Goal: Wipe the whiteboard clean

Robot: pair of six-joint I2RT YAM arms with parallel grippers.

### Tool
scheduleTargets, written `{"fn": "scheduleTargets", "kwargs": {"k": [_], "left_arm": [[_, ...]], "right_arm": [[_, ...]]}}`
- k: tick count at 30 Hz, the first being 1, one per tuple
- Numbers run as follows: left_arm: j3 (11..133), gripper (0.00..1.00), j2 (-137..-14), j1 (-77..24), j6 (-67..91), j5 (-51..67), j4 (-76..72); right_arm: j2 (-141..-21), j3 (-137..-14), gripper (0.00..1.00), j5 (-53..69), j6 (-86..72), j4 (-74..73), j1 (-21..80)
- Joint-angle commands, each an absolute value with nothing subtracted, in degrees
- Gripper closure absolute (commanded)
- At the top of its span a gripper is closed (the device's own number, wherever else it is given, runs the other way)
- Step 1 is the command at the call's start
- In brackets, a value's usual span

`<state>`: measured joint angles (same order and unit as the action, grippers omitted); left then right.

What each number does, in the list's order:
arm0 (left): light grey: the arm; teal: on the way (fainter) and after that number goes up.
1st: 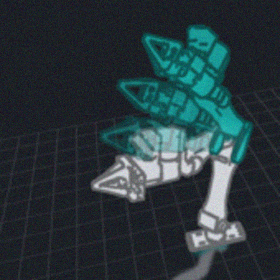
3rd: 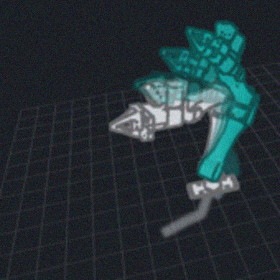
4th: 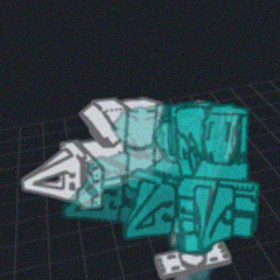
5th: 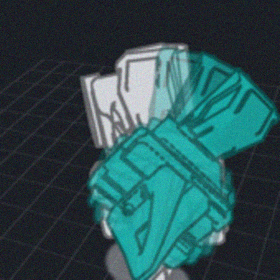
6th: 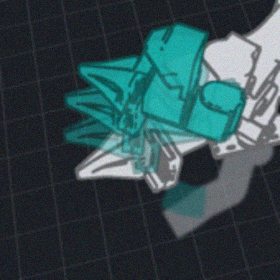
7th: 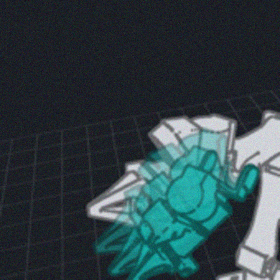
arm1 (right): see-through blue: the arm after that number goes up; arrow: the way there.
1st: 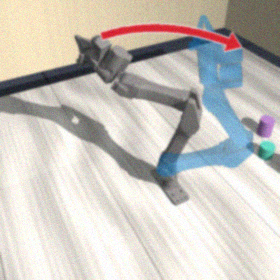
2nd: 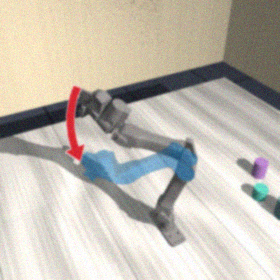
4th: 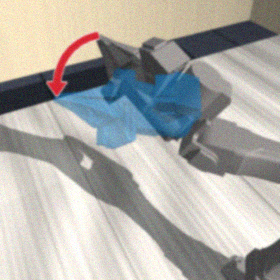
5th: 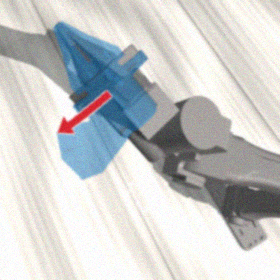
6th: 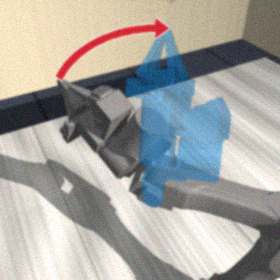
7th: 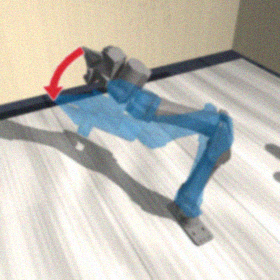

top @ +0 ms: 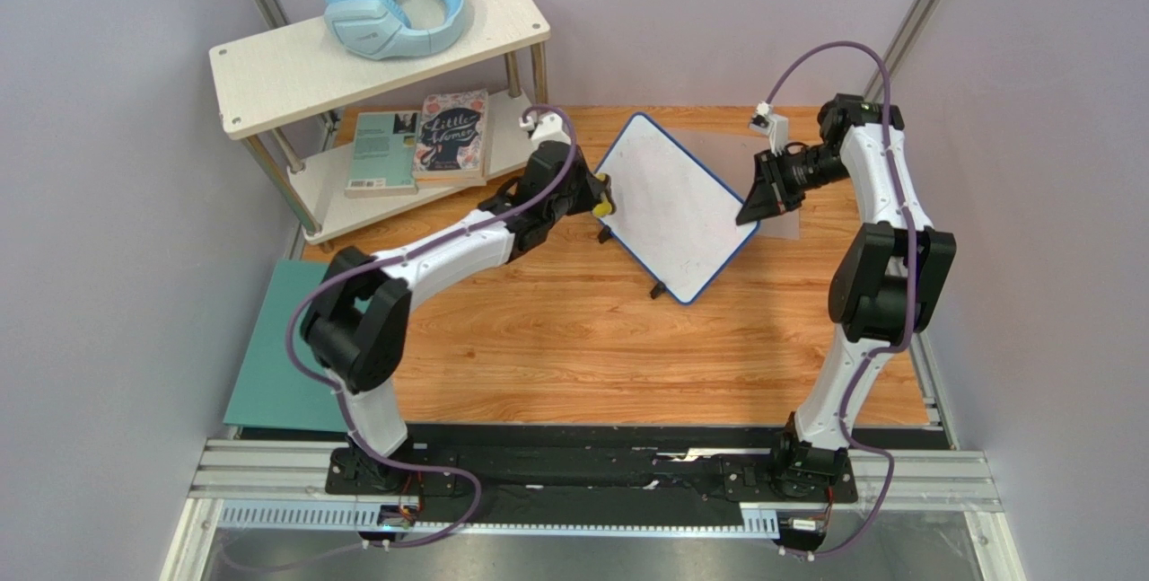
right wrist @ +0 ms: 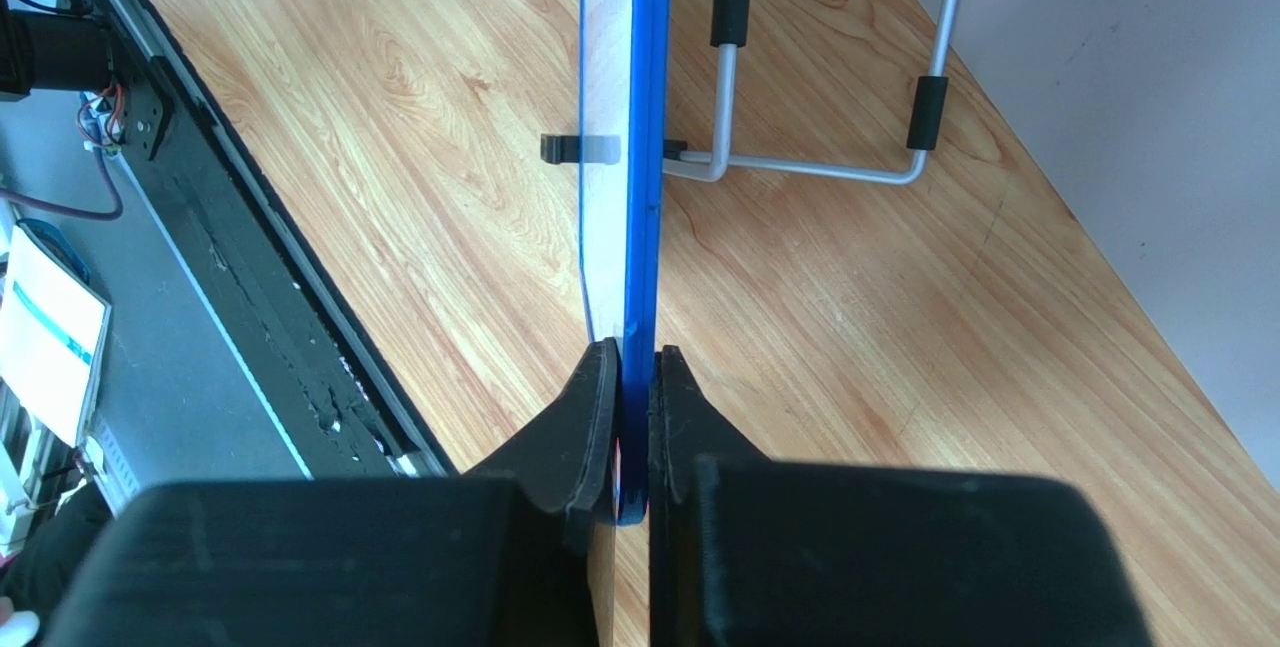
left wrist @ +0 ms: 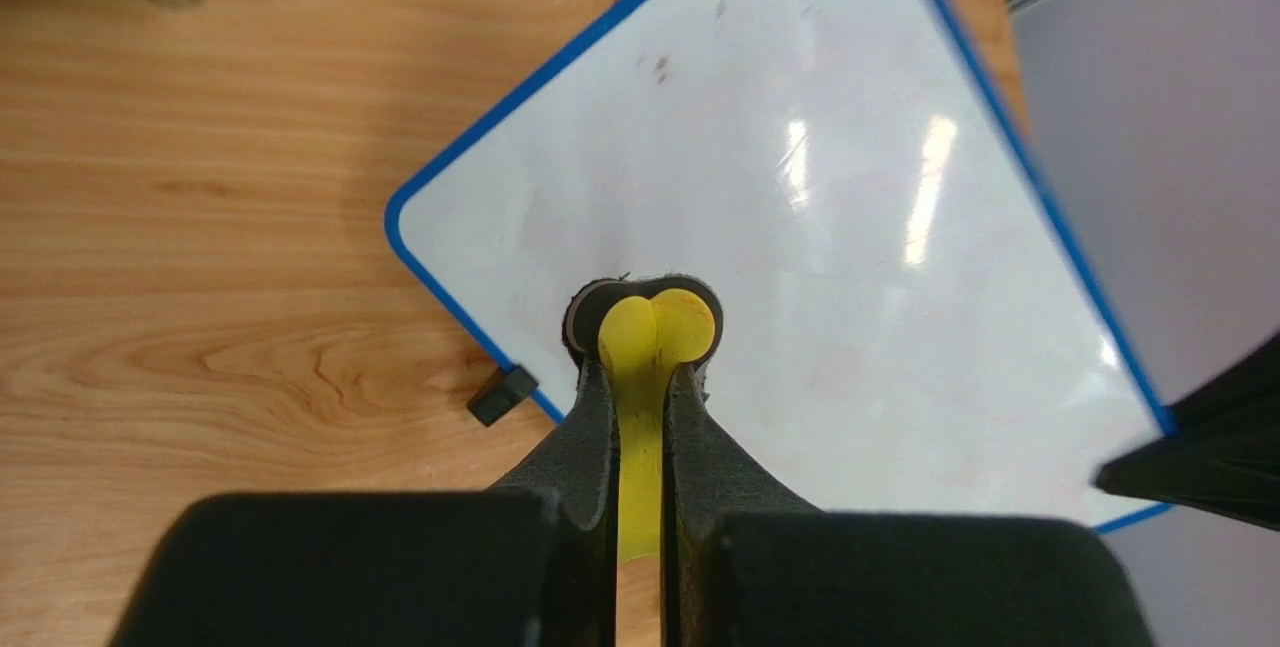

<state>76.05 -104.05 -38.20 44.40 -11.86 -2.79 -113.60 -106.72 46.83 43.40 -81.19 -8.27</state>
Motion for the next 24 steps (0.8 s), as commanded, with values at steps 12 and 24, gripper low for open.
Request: {"fn": "scheduleTargets", "kwargs": {"k": [12,24], "left_arm": [[66.01,1.0,-87.8,-37.35,32.16,-16.96,11.24],[67.23,0.45,-96.32,-37.35,33.66,-14.32,17.66]], "right_arm": [[-116.98,-109.51,0.58,37.88,48.08,-84.82,-7.03],[-113.03,-108.11,0.39,35.43,46.24,-81.13,-7.03]]}}
